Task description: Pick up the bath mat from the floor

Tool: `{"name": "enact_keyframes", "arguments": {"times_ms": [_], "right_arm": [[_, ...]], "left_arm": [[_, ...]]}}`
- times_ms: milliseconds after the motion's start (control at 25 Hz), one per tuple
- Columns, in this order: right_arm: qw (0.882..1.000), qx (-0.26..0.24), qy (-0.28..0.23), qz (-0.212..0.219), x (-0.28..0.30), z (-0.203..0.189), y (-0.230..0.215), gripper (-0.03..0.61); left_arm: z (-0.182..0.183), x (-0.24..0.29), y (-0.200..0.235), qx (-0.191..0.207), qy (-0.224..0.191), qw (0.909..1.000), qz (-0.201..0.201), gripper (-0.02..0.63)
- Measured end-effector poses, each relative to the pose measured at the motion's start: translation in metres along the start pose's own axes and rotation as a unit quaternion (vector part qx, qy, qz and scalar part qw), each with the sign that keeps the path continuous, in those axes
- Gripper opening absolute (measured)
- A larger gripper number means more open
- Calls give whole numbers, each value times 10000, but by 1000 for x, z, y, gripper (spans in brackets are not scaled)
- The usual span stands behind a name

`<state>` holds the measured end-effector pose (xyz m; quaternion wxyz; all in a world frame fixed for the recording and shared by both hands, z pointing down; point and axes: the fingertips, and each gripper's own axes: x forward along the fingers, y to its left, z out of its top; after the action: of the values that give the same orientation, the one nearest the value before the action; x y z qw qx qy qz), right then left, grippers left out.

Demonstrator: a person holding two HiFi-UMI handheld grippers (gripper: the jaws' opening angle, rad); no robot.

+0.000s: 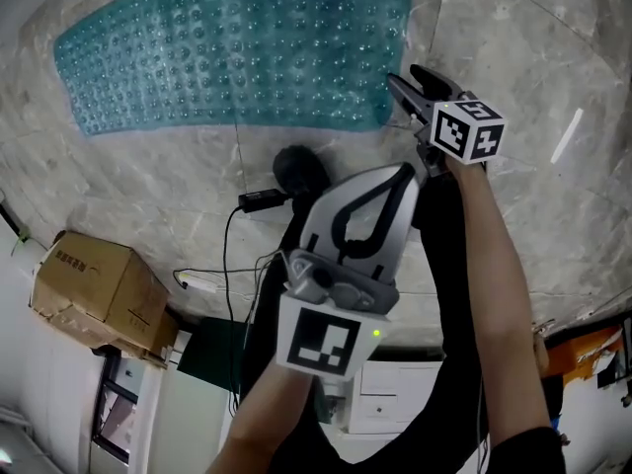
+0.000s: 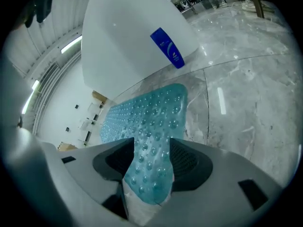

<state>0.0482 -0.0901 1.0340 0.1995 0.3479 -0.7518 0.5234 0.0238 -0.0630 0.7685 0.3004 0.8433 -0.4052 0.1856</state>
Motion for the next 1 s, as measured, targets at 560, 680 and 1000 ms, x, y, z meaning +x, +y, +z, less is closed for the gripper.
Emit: {"name": "enact_keyframes", "arguments": {"times_ms": [560,680,1000], "right_arm": [[9985,505,35,-222,52,-18,-36,219],[9965,791,-89,-248,54,-20,-37,219],[9966,809,128,111,59,-19,-31,190]], "left_arm": [[-11,26,43,85,465,9988,-81,5],[-14,25,54,-62,487,9988,34,5],[-12,31,55,-194,482,9986,100,5]]}}
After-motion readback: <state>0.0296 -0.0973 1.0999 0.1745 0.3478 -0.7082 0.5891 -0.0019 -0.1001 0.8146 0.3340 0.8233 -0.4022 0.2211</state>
